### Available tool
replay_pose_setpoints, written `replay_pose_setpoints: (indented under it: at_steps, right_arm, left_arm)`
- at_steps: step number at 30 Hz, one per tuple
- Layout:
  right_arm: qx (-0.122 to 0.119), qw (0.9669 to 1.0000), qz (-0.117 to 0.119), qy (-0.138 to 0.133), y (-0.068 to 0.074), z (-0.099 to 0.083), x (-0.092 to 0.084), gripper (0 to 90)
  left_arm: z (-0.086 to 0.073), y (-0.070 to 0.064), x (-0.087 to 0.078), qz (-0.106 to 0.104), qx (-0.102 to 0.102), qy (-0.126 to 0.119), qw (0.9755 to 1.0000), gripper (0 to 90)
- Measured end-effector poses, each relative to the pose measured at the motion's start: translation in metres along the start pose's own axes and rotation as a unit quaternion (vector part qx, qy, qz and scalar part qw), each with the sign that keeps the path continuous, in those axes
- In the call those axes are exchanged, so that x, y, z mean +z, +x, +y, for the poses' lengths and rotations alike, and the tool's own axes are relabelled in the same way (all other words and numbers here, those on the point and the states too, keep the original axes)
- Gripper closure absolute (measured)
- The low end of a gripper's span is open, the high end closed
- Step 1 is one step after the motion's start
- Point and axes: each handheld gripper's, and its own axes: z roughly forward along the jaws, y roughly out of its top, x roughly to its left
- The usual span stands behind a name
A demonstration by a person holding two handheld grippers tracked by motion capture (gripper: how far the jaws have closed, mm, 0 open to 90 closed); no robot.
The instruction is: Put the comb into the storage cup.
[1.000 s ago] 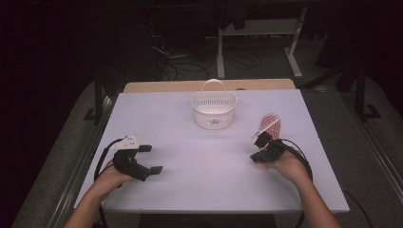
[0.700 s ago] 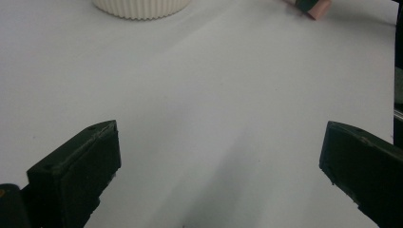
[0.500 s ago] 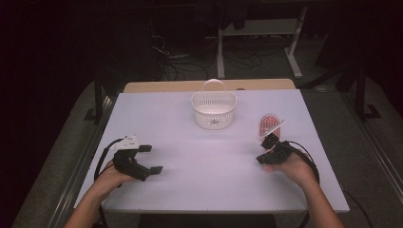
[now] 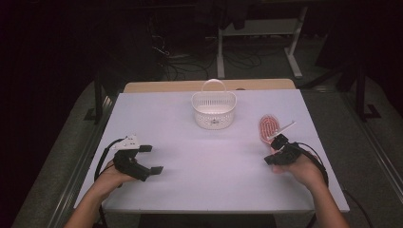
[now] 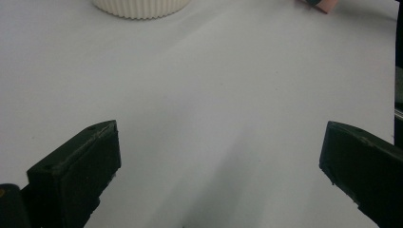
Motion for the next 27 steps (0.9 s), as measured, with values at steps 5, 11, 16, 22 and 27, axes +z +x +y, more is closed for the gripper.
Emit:
replay_pose_setpoints:
  at_steps: [5, 11, 16, 22, 27]
  right_arm:
    - [0.011, 0.9999, -0.004, -0.001, -0.006, -0.006, -0.004, 89.0]
    - [0.023, 0.9997, -0.011, 0.002, -0.013, -0.012, -0.008, 89.0]
    - [0.034, 0.999, -0.027, 0.008, -0.02, -0.016, -0.009, 89.1]
    - [0.042, 0.9984, -0.037, 0.007, -0.027, -0.019, -0.012, 89.1]
    - [0.053, 0.9975, -0.047, 0.004, -0.035, -0.023, -0.015, 89.1]
  left_arm:
    - [0.0, 0.0, -0.001, 0.001, -0.001, -0.001, 1.0, 0.0]
    - [0.0, 0.0, 0.0, 0.0, 0.0, -0.001, 1.0, 0.0]
    - [0.0, 0.0, 0.0, 0.0, -0.002, -0.002, 1.0, 0.0]
    - [0.0, 0.0, 0.0, 0.0, 0.001, -0.001, 1.0, 0.0]
    - [0.0, 0.0, 0.0, 0.0, 0.0, -0.001, 1.0, 0.0]
